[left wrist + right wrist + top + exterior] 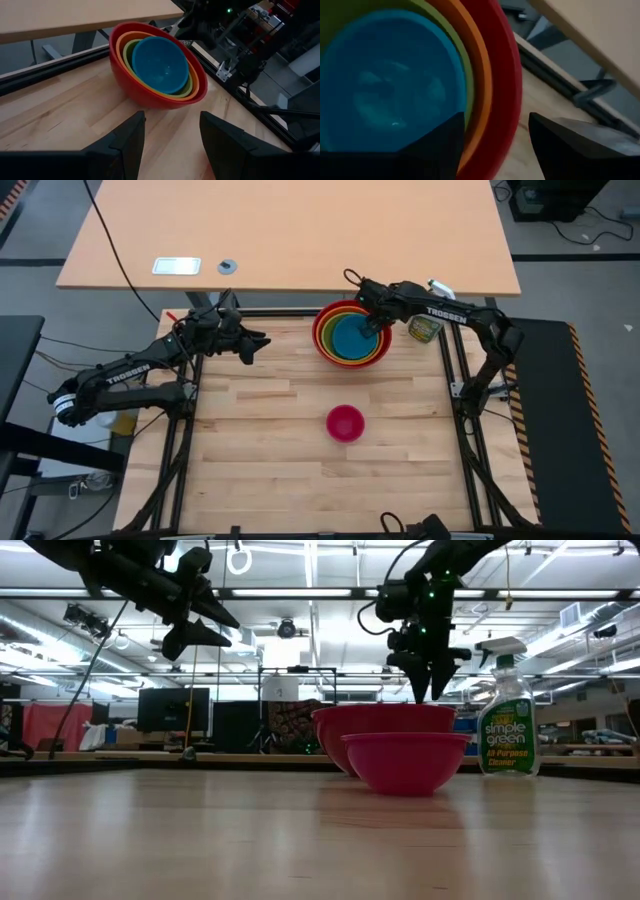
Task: Nest bowls inside each other
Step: Stack the blue bowl on top of the green bowls
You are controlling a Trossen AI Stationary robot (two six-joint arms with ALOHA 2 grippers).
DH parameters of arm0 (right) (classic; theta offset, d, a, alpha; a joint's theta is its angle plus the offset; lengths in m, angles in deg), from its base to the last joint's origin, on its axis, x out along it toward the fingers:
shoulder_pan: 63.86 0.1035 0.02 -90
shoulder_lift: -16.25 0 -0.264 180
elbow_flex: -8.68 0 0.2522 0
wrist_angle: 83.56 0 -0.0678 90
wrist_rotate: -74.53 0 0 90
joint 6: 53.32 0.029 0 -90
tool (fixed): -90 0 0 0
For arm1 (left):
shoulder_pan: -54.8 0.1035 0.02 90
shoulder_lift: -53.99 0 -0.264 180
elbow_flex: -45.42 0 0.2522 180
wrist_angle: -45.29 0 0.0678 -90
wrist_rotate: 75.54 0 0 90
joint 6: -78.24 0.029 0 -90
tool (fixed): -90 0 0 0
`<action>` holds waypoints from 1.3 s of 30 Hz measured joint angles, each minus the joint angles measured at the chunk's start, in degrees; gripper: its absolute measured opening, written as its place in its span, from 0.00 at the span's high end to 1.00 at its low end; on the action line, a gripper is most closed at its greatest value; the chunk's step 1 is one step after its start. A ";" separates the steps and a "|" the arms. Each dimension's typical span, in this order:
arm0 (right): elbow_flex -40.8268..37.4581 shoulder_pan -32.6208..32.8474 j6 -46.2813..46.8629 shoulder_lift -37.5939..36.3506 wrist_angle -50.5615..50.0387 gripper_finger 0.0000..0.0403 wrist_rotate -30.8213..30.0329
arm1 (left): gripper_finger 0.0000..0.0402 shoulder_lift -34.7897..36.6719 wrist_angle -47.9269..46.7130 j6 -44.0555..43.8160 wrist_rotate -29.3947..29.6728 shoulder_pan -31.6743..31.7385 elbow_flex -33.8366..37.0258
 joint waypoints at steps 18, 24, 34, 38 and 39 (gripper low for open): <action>-0.60 -1.19 -4.95 0.15 1.78 0.52 -0.68 | 0.52 -0.04 0.04 1.80 0.14 0.00 0.00; -1.77 -0.86 -6.10 0.13 6.89 0.53 2.51 | 0.52 -0.04 0.02 1.80 0.14 0.02 0.00; -5.20 -0.84 -7.25 0.17 5.81 0.53 0.04 | 0.52 -0.04 0.03 1.56 0.14 0.02 0.00; -0.12 -0.56 -7.55 0.02 5.39 0.53 -0.05 | 0.52 -0.04 0.03 1.37 0.14 0.02 0.00; 0.97 -0.45 -7.51 0.02 5.41 0.53 -0.01 | 0.52 -0.04 0.02 1.34 0.13 0.02 0.00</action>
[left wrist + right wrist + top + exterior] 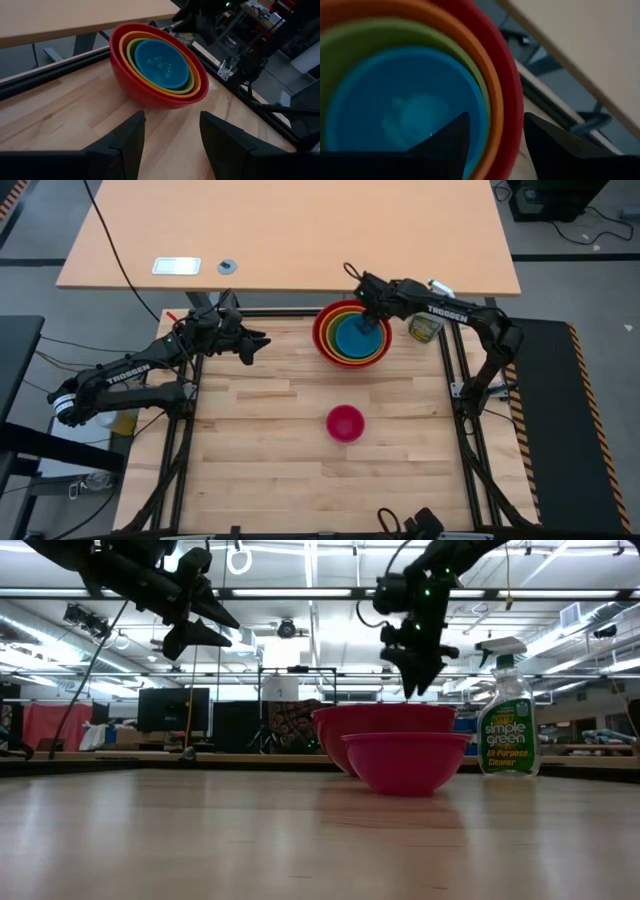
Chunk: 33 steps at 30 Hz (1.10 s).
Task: Nest bowls inside each other
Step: Stack the blue bowl on top of the green bowls
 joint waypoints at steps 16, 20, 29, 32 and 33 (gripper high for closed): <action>-9.83 0.51 -4.35 0.13 8.10 0.53 12.79 | 0.52 0.00 0.00 0.57 -0.01 0.00 -0.02; -15.01 0.17 -4.06 0.15 14.56 0.53 17.75 | 0.52 0.00 0.00 1.27 -0.01 -0.02 -0.02; -10.35 0.28 -1.99 -1.34 15.48 0.53 21.54 | 0.52 0.00 0.00 1.10 -0.01 0.00 -0.02; -7.67 0.43 -2.18 -1.97 14.51 0.53 18.66 | 0.52 0.00 0.00 0.42 -0.01 -0.02 -0.02; -7.44 0.42 -2.27 -1.97 13.69 0.53 16.59 | 0.52 0.00 0.00 0.28 -0.01 -0.01 -0.02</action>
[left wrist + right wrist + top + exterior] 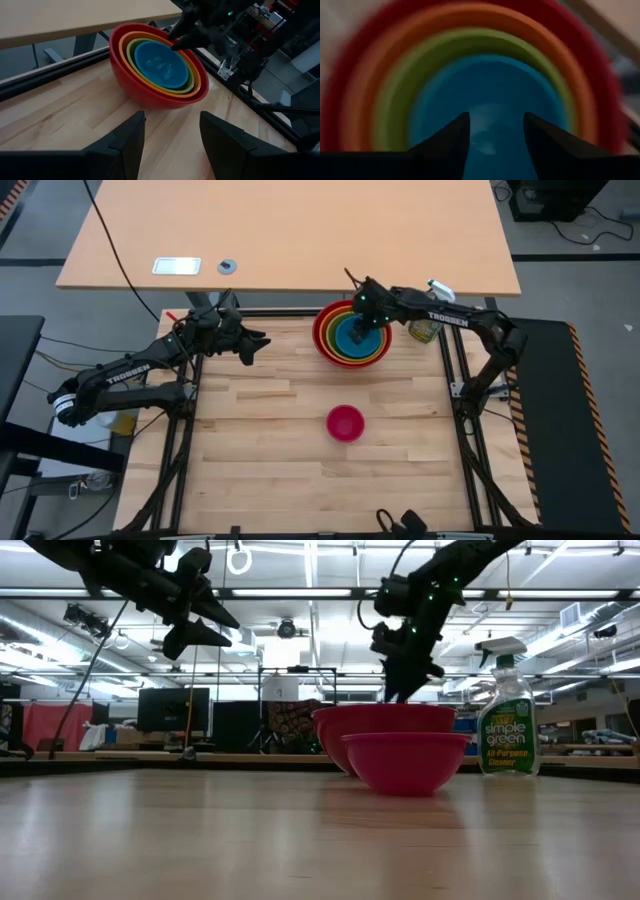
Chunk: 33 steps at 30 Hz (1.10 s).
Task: Nest bowls inside each other
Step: Stack the blue bowl on top of the green bowls, then stack the pink bowl on top of the blue bowls
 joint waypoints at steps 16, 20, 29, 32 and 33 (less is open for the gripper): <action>-0.12 -0.21 1.63 4.33 -7.87 0.56 -9.30 | 0.52 0.00 0.15 3.31 1.49 0.07 0.00; -0.12 -1.25 2.93 5.12 -7.95 0.56 -8.13 | 0.52 0.00 0.23 3.35 1.51 0.09 0.00; -0.12 -1.73 1.47 5.86 -8.34 0.56 -8.85 | 0.52 0.00 0.31 2.93 1.84 0.16 0.00; -0.12 -1.71 1.35 5.85 -8.24 0.56 -8.30 | 0.52 0.00 0.25 2.74 1.84 0.16 0.00; -0.12 -1.69 1.28 5.69 -8.25 0.56 -8.18 | 0.52 0.00 0.24 2.63 1.81 0.16 0.00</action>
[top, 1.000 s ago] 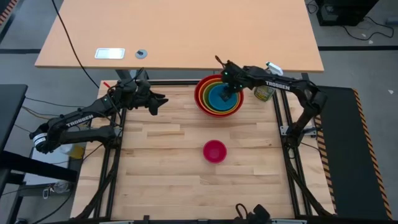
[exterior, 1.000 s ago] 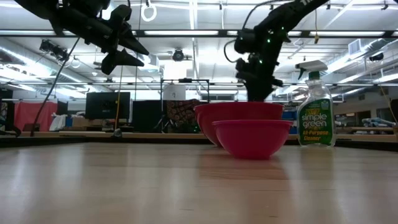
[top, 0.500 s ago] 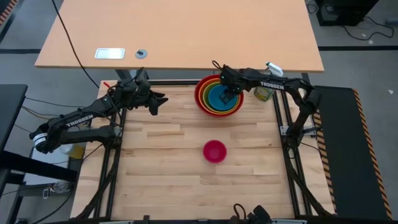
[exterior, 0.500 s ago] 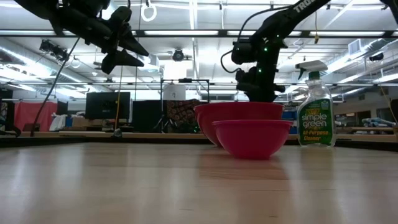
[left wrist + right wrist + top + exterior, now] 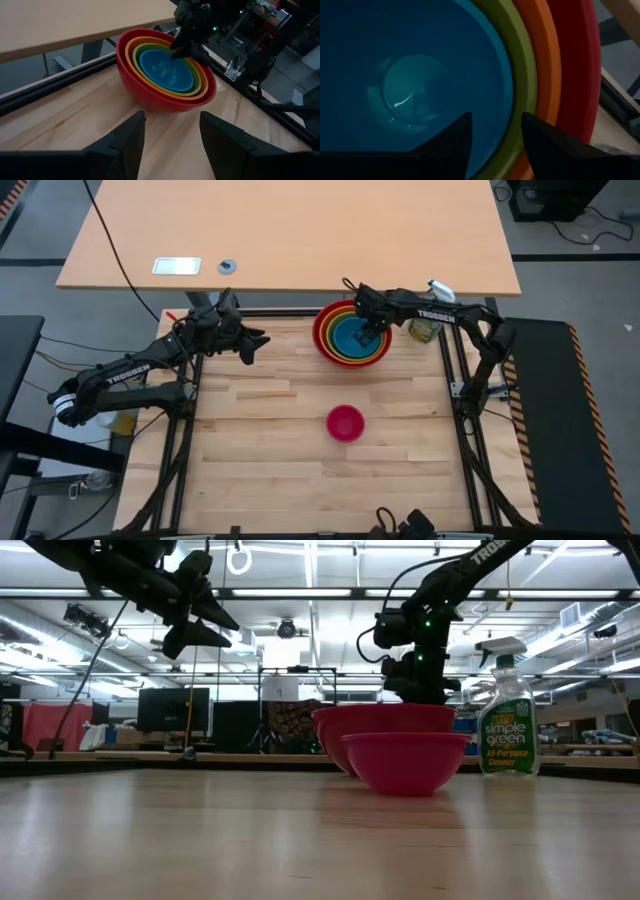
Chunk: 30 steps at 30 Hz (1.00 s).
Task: Nest bowls inside each other
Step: Stack the pink bowl on top of the blue bowls
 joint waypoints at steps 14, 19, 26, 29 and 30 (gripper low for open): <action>0.09 1.36 4.64 -2.96 0.52 0.56 6.26 | 0.52 0.00 -0.26 -2.95 -0.07 0.00 0.00; 0.09 6.42 3.56 -4.17 1.48 0.56 13.35 | 0.52 0.02 -0.48 -3.95 -0.12 0.00 0.00; 0.09 17.42 4.25 -5.93 6.97 0.56 15.86 | 0.52 0.04 -4.12 -4.40 -5.03 -0.25 0.00; 0.09 22.43 4.57 -5.93 9.68 0.56 20.48 | 0.52 0.04 -7.13 -4.02 -5.29 -0.83 0.00; 0.09 24.06 4.66 -5.80 10.18 0.56 21.54 | 0.52 0.04 -7.78 -3.29 -5.30 -0.99 0.00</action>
